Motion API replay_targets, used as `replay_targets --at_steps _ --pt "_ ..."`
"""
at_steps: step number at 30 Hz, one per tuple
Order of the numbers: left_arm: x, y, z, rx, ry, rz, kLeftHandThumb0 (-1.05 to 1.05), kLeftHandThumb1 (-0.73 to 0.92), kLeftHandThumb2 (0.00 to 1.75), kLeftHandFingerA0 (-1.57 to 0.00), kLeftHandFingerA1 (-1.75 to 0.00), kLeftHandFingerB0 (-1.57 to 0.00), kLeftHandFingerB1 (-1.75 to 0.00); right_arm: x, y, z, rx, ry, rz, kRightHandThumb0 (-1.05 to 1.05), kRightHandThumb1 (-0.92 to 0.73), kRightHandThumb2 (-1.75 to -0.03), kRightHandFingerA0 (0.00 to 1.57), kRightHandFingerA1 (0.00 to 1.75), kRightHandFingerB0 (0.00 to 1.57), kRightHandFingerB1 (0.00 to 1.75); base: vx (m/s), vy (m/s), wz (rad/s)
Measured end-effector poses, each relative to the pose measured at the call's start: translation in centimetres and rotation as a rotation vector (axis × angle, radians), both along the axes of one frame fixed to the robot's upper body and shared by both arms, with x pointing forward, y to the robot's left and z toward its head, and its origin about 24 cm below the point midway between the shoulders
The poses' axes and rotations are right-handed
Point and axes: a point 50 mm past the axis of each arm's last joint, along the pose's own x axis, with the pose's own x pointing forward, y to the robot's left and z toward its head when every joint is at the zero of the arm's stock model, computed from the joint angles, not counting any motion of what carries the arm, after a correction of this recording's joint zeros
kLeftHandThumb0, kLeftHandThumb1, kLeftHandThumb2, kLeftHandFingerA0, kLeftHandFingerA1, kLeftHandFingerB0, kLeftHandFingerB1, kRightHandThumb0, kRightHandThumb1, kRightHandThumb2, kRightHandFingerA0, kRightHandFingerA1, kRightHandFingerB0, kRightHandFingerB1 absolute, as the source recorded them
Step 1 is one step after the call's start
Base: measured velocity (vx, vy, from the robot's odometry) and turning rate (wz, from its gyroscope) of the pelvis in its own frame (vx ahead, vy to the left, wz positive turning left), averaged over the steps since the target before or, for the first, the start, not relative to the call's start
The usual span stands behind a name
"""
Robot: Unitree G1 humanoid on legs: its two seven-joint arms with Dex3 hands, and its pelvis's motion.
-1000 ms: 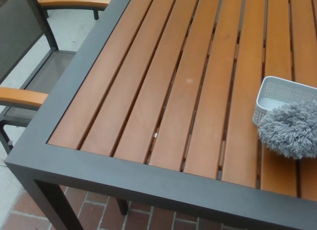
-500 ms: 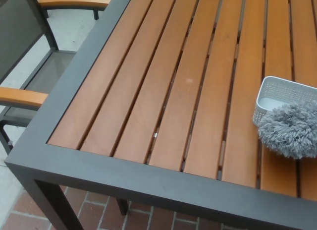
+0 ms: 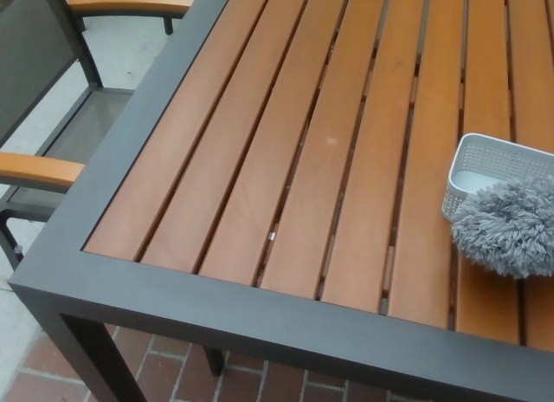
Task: The robot uses its right hand to pick up the grey duster kept on the edge of the round table outside, turn around and walk towards the square table and place the duster in a container kept on the middle of the desk
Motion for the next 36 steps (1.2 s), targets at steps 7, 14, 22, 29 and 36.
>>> replay_targets --at_steps 7,14,22,29,36 --pt "0.0 0.0 0.0 0.002 -0.003 0.005 -0.43 0.0 1.54 -1.42 -1.15 -1.31 -1.02 -0.2 0.0 0.0 -0.001 0.008 0.003 -0.43 -0.65 -0.59 0.62 0.71 0.44 0.53 0.0 0.0 0.0" --pt "0.5 0.2 0.2 0.008 -0.023 -0.003 -0.65 0.2 1.38 -1.5 -1.07 -1.25 -1.01 -1.6 -0.4 2.4 -0.172 0.027 0.073 -0.56 -0.73 -0.61 0.47 0.69 0.3 0.52 0.0 0.002 0.0" --pt "2.1 0.2 0.6 0.014 -0.068 -0.023 -0.71 0.25 1.0 -1.33 -1.14 -1.24 -1.03 -2.2 -1.4 6.8 -0.362 -0.08 0.101 -0.51 -0.72 -0.61 0.36 0.9 0.23 0.66 0.0 0.0 0.0" --pt "2.6 0.1 0.6 0.013 -0.076 -0.036 -0.89 0.48 0.66 -1.28 -0.94 -1.27 -0.86 -4.7 -3.5 12.1 -0.565 -0.115 0.064 -0.52 -0.76 -0.61 0.27 0.99 0.2 0.78 0.0 0.0 0.0" --pt "2.6 -0.1 0.4 0.007 -0.062 -0.048 -0.89 0.48 0.66 -1.28 -0.94 -1.27 -0.86 -8.1 -4.3 16.4 -0.735 -0.106 0.015 -0.52 -0.76 -0.61 0.27 0.99 0.2 0.78 0.0 0.0 0.0"
